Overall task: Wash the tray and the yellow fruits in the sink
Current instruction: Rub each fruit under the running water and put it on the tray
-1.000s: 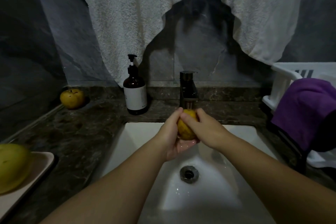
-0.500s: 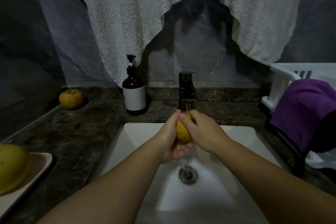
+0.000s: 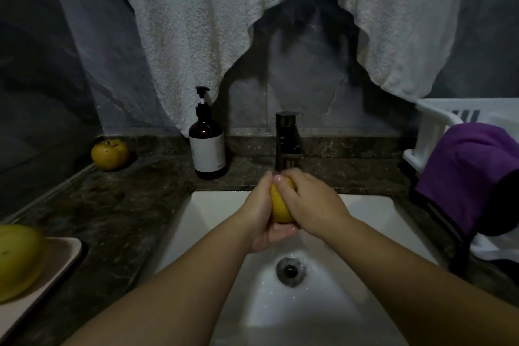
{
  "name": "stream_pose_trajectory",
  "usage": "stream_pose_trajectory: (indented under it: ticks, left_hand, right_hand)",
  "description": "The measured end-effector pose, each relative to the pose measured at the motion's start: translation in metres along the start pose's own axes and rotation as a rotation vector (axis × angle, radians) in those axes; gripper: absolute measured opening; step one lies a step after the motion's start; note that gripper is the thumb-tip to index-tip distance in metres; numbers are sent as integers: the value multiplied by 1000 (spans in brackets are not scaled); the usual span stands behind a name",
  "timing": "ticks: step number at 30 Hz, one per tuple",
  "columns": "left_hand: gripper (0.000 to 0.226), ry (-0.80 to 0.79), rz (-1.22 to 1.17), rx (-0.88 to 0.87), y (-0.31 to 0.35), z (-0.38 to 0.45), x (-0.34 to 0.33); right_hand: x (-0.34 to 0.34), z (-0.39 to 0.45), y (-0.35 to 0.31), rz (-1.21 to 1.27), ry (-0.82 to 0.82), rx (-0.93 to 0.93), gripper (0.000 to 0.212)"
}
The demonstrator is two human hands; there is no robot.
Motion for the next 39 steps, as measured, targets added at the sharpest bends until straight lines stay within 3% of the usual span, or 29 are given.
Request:
stream_pose_trajectory:
  ticks: [2,5,10,13,18,21,22,25,27,32,36,39]
  left_hand:
    - [78,-6,28,25,-3,-2,-1]
    - [66,43,-20,-80,8,-1,-3]
    - [73,-12,29,11,1,-1,-1]
    - [76,22,60,-36,3,0,-2]
    - [78,-34,-46,40,0,-6,-4]
    - [80,40,-2,-50,5,-2,-3]
    - [78,39,3,-48,4,-1,-4]
    - [72,-16,-49,90,-7,0,-2]
    - [72,-14,-39,131,-11,0,1]
    - [60,54,20,-126,9,6,0]
    - [46,167,107,-284,21,11,5]
    - [38,183,170,-350,28,11,4]
  right_hand:
    - [3,-1,1,12,-7,30,68]
    - [-10,1,18,218,-71,-271,61]
    - [6,-1,-2,25,48,2,63]
    - [-4,0,17,218,-25,-227,60]
    - [5,0,0,69,42,-8,61]
    - [-7,1,18,281,-18,-267,63]
    - [-10,-1,19,281,-26,-277,64]
    - [-2,-4,-2,21,-3,7,65]
    - [2,-5,-6,1,-17,91,64]
    - [-13,-4,20,287,-110,-297,62]
    - [-18,-9,31,403,-155,-446,48]
    - [-20,-11,39,681,-148,-557,44]
Point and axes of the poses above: each hand's wrist, its own z-axis towards the middle knuckle, its own x-axis out of the back of the hand, y = z × x, the point moved 10 cm from there along z, towards the middle knuckle, and after that the axes turned 10 degrees about y, right-handed, at the moved point
